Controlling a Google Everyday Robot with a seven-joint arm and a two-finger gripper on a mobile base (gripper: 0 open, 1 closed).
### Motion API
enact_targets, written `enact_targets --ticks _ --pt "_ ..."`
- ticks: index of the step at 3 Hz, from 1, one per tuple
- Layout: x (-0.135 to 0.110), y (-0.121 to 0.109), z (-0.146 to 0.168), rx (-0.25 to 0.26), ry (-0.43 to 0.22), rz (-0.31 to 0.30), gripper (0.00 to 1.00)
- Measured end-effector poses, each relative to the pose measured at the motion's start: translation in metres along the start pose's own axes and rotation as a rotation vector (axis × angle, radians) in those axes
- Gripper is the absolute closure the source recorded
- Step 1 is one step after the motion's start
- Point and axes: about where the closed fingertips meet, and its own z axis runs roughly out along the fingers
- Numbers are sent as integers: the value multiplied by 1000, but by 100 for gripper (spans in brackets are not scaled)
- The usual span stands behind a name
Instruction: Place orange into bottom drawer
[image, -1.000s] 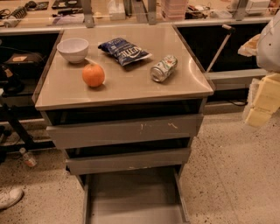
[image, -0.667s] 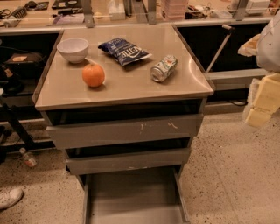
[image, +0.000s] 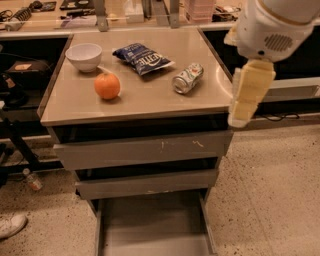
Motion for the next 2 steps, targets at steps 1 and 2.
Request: enact_targets --ticks 1,2 --pt "-58 -15 18 -32 -20 -89 0" --pt "-112 -19 45 -81 -40 -166 0"
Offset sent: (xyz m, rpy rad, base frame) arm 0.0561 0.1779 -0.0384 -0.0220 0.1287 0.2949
